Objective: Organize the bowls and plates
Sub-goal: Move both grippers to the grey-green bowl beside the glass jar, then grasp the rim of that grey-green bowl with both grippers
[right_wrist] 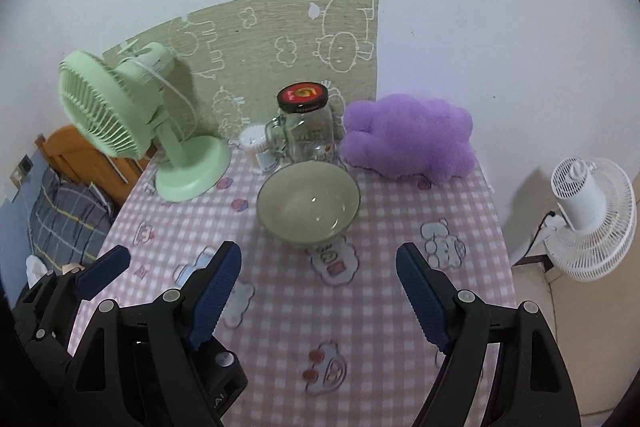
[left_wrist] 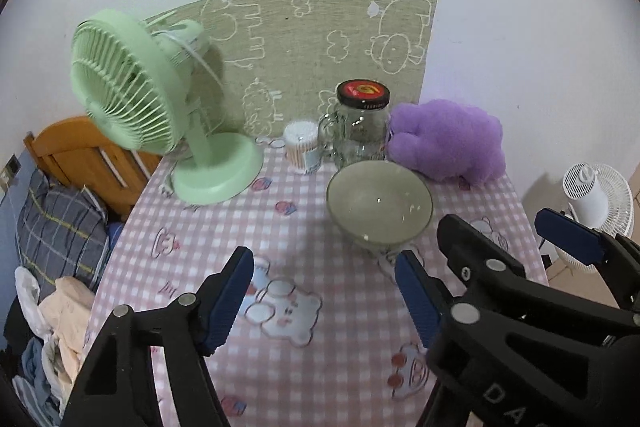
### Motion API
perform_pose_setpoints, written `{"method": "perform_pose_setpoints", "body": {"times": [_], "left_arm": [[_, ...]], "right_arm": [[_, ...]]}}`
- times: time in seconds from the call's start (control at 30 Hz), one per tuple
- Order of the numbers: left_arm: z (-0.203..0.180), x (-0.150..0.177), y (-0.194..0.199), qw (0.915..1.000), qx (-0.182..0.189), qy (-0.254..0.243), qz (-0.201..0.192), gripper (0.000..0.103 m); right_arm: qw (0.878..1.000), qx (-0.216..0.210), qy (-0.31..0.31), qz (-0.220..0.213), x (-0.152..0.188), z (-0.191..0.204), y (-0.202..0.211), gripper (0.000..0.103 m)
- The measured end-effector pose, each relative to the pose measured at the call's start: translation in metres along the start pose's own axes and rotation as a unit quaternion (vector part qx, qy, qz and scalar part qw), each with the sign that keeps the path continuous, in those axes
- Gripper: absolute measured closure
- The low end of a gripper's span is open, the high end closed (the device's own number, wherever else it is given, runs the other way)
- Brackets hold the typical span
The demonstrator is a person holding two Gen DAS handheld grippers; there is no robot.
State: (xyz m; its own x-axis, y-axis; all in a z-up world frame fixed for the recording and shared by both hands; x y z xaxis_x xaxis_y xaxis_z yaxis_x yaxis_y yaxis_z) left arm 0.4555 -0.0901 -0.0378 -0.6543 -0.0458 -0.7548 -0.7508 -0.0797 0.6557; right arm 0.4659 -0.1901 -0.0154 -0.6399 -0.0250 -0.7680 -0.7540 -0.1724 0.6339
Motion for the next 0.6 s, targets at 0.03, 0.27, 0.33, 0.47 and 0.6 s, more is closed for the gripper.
{"method": "perform_pose_setpoints", "body": {"times": [0.03,0.27,0.33,0.47,0.6], "left_arm": [[-0.002,-0.003,-0.006,1.0,0.0,0.0,-0.002,0.028],[-0.005,-0.017,-0.042,0.9998,-0.022,0.002,-0.003,0.029],[-0.004,-0.02,-0.051,0.9993,-0.038,0.002,-0.003,0.029],[-0.008,-0.017,-0.078,0.9989,-0.046,-0.009,0.005,0.035],[-0.013,-0.011,-0.102,0.999,-0.038,-0.015,0.019,0.041]], "right_arm": [[1.0,0.001,-0.001,-0.002,-0.002,-0.002,-0.004,0.021],[1.0,0.005,-0.01,-0.003,-0.016,-0.014,-0.041,0.025],[1.0,0.005,-0.015,-0.001,-0.018,-0.016,-0.053,0.026],[1.0,0.009,-0.017,0.009,-0.017,-0.021,-0.078,0.032],[0.999,0.014,-0.024,0.024,-0.013,-0.027,-0.105,0.036]]}}
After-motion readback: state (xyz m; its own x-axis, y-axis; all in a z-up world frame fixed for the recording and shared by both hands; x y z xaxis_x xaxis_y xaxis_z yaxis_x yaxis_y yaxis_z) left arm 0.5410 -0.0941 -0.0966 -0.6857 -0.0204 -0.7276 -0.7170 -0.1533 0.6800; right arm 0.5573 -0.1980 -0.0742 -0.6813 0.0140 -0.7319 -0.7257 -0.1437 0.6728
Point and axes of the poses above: each gripper's, at about its wrist camera, not at the fingertips, and y roughly against the way its jaws point, z to its left, x to its underside, the point moved 10 cm from there along -y, roughly the way its jaws point, and after that the axes turned 7 degrees about -z, right-handed, at the moved point
